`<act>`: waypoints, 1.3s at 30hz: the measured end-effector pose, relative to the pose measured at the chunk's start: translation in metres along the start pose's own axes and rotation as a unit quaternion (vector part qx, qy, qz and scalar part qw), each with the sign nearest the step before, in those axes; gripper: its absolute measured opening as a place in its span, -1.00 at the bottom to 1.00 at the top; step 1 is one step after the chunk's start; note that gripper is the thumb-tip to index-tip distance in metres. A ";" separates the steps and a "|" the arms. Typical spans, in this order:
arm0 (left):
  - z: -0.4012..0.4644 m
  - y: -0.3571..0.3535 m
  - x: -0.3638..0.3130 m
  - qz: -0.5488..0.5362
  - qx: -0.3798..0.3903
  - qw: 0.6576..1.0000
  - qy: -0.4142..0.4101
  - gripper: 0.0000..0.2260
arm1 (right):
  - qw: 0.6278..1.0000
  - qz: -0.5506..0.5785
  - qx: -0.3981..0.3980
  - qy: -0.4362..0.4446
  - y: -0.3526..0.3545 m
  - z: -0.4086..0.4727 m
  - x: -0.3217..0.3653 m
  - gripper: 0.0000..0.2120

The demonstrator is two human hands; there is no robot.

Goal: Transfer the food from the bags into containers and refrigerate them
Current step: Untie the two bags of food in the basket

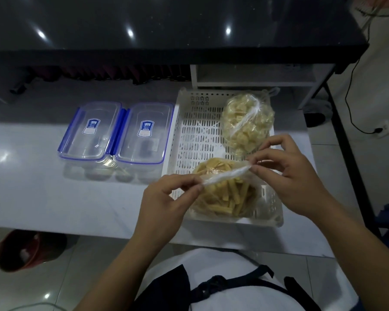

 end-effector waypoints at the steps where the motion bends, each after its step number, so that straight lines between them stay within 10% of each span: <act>1: -0.001 -0.001 0.005 -0.007 0.010 1.000 0.011 -0.86 | 1.000 0.017 0.000 -0.008 -0.004 -0.002 -0.004 -0.86; 19: 0.042 -0.037 -0.043 0.307 0.177 0.925 -0.137 -0.85 | 0.978 -0.203 0.026 0.045 -0.036 -0.004 0.024 -0.92; 30: 0.025 0.006 -0.051 0.100 0.044 0.984 -0.139 -0.81 | 0.988 -0.096 -0.058 0.107 -0.003 -0.008 0.054 -0.92; 39: 0.034 -0.005 0.032 -0.094 0.105 0.987 0.080 -0.90 | 0.995 0.078 -0.034 -0.056 -0.013 -0.013 -0.023 -0.88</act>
Point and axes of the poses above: each hand's wrist, its own z-axis towards the middle knuckle, its own y-axis out of the back of the hand, x = y × z, the point moved 8 cm from there along z, towards the middle knuckle, and after that the axes turned 11 degrees about x, right-handed, at the moved point
